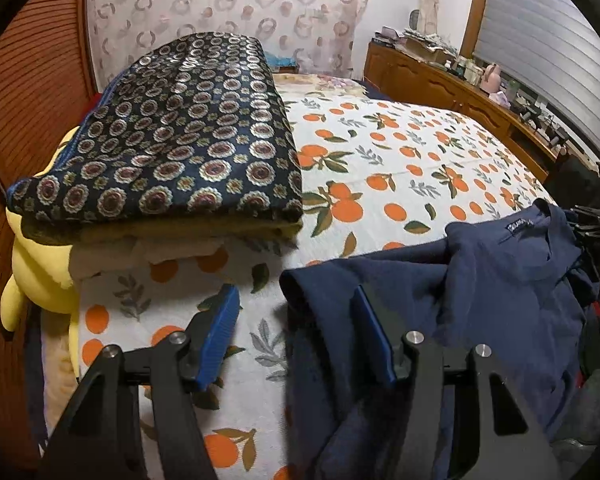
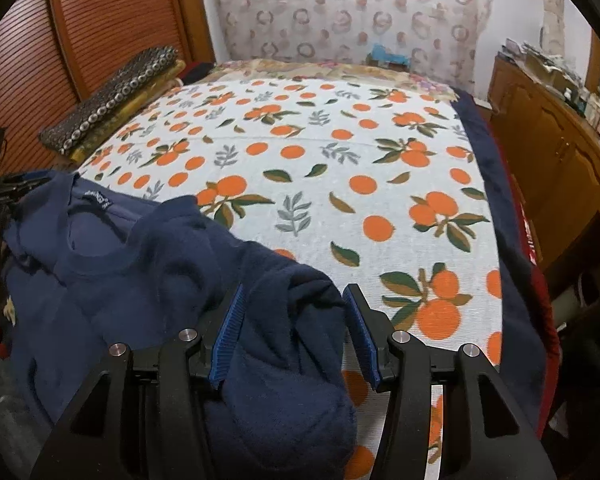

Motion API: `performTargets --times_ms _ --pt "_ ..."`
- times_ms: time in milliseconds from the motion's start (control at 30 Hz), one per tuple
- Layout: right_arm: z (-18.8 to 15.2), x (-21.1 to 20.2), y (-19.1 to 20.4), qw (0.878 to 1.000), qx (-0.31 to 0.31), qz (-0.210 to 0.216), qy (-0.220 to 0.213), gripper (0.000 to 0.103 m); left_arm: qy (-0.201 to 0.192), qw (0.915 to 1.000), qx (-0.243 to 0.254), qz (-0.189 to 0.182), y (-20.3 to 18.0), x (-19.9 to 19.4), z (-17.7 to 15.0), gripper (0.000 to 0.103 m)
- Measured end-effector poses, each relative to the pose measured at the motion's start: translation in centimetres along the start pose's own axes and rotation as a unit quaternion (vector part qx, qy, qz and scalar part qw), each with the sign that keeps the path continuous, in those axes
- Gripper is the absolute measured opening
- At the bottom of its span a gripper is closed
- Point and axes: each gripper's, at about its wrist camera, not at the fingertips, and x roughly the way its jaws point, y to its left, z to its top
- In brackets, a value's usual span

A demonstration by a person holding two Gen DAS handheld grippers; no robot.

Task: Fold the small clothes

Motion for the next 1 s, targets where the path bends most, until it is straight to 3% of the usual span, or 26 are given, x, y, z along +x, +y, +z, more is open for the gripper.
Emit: performTargets --times_ms 133,200,267,333,400,667,1000 --pt "0.1 0.0 0.1 1.0 -0.002 0.002 0.003 0.048 0.007 0.9998 -0.005 -0.016 0.0 0.3 -0.1 0.059" --pt "0.0 0.0 0.2 1.0 -0.007 0.008 0.004 0.039 0.013 0.9995 -0.006 -0.03 0.0 0.6 -0.2 0.058" --pt "0.0 -0.1 0.5 1.0 -0.013 0.017 0.005 0.029 0.02 0.9984 -0.005 -0.053 -0.1 0.8 -0.3 0.042" --pt "0.0 -0.1 0.7 0.999 -0.014 0.029 0.004 0.02 0.021 0.9968 -0.007 -0.077 -0.4 0.6 -0.3 0.017" --pt "-0.1 -0.6 0.9 0.999 -0.015 0.037 -0.006 0.013 0.015 0.9966 0.0 -0.081 -1.0 0.0 -0.2 0.008" --pt "0.7 -8.6 2.0 0.993 -0.009 0.046 -0.106 0.011 -0.102 0.9874 0.003 -0.121 -3.1 -9.5 1.0 0.007" --pt "4.2 -21.3 5.0 0.974 -0.063 0.028 -0.218 0.01 -0.236 0.9644 0.037 -0.113 -5.1 -21.7 3.8 0.006"
